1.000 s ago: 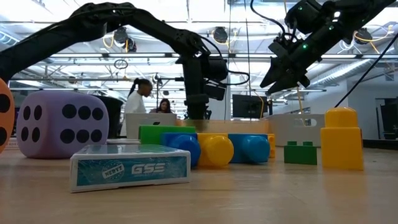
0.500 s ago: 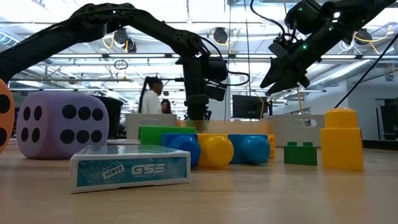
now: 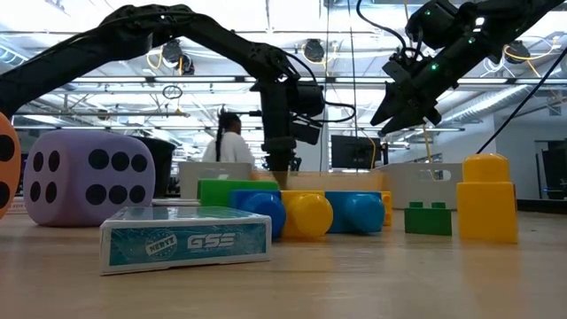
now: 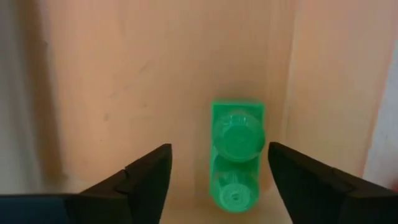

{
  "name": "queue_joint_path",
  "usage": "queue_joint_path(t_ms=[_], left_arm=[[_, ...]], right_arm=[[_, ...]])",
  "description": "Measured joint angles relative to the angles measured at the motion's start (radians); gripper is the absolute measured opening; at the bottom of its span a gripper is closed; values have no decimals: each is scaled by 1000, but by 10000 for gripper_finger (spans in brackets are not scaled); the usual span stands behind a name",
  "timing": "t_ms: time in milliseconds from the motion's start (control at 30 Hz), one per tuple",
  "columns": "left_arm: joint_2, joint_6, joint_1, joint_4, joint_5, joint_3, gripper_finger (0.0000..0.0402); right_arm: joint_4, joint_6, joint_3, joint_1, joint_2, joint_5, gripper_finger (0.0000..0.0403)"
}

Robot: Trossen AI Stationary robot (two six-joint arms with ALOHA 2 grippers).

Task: Pick & Place Toys
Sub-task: Put the bottom left yellow game piece into the orange bin

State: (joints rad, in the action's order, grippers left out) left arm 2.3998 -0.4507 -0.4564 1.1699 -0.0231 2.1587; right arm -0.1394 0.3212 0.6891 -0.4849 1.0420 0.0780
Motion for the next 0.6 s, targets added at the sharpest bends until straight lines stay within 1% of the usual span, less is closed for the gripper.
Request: queue_joint_path(t_ms=[100,167,300,433,500,600], left_arm=[[-8,14,-3,28,-3,42,288],[-16,34,-7,60,15,94,290],[-50,92,-31,93,121,195,286],[-180,157,-69,31,247,185,275],[-248,190,-91,0,286,186,269],[-353,219,-125,-27,319,186,260]], right_arm=[[0,0,0,0,0,0,205],[0,0,0,0,0,0,205],[0,1,0,0,0,-1,205],[0,7,0,0,0,-1,205],[1,8,0,2,0,-1,205],[1,22,0,2,0,-1,205]])
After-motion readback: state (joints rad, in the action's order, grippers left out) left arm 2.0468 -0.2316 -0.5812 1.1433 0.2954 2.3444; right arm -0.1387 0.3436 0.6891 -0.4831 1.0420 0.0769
